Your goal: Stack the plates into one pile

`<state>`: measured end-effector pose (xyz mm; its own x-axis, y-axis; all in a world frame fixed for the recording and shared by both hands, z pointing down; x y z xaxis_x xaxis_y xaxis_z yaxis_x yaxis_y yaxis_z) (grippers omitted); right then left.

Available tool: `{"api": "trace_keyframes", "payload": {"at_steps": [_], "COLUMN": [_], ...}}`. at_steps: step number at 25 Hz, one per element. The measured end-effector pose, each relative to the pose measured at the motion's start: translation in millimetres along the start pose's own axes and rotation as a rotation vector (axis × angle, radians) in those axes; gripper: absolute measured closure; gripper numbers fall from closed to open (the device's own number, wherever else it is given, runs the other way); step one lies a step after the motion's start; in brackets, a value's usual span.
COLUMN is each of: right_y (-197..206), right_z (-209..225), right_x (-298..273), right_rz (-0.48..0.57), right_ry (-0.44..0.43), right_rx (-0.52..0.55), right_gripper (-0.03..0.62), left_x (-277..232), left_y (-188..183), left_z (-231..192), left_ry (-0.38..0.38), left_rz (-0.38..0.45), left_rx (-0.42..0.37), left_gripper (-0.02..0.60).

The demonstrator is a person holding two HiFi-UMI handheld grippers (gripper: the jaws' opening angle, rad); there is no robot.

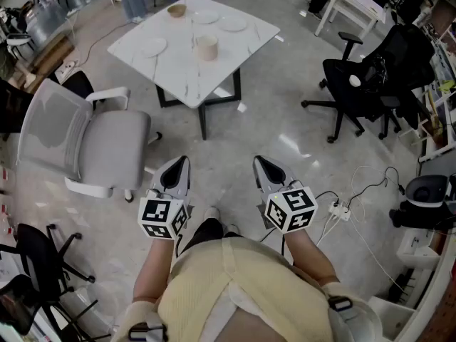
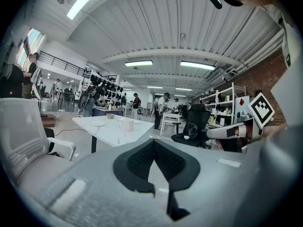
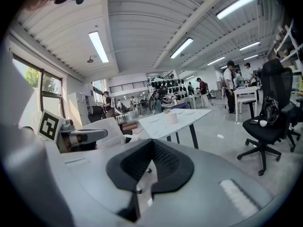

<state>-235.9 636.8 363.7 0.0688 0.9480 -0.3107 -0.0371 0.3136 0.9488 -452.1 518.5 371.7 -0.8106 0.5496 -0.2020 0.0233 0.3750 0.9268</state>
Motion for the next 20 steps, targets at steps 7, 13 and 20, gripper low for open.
{"api": "trace_keyframes", "payload": {"at_steps": [7, 13, 20], "right_y": [-2, 3, 8], "right_z": [1, 8, 22], "right_x": [-10, -9, -6], "right_rz": [0.009, 0.012, 0.004], "right_ry": [0.006, -0.014, -0.039], "right_rx": [-0.008, -0.044, -0.061], "right_gripper": [0.592, 0.591, 0.591], "left_x": [-3, -9, -15], "left_y": [-5, -1, 6], "left_z": [-6, -4, 4], "left_ry": [-0.010, 0.018, -0.017], "left_rz": [0.006, 0.006, -0.026], "left_rx": [0.007, 0.073, 0.065], "left_gripper": [0.583, 0.583, 0.581]}}
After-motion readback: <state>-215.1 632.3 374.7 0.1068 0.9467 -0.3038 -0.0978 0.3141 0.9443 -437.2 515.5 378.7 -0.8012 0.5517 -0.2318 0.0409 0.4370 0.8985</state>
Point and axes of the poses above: the fingertips, and each gripper's own axes: x backward along the fingers, z to its right, y out of its underside, the point moved 7 cm from there along x, backward along the fingers, and after that the axes turned 9 degrees about x, right-handed, at the moved point
